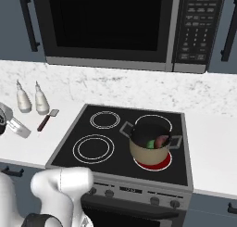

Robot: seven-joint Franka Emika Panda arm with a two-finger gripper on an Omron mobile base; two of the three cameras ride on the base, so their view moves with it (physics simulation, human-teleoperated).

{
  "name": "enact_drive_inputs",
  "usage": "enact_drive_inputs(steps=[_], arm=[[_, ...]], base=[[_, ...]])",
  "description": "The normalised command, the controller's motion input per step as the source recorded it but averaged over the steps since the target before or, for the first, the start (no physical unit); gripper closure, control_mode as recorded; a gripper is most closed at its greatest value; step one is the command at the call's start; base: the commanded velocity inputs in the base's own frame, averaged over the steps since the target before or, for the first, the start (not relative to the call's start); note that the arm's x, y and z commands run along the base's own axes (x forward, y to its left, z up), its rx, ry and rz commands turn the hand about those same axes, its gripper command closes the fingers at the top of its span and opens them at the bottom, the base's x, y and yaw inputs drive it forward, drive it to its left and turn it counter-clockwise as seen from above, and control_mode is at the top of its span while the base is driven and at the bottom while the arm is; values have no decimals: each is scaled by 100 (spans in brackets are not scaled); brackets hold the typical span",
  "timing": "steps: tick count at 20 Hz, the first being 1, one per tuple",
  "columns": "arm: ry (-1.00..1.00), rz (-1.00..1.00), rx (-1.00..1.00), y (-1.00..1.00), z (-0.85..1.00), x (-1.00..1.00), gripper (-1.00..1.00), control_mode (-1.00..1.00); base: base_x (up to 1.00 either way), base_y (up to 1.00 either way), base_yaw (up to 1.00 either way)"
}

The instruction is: Put the potato and broccoli in the pot. Retrieve the spatula and lightly stir the vegetables in the pot.

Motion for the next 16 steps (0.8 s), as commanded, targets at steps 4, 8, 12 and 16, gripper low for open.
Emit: enact_drive_inputs(steps=[4,8,12,16], arm=[[-12,21,-16,23,-36,44,-100,-100],[-3,9,-6,40,-38,59,-100,-100],[7,7,0,59,-7,71,-100,-100],[19,7,0,54,-2,68,-100,-100]], base=[[0,0,0],[0,0,0],[0,0,0],[0,0,0]])
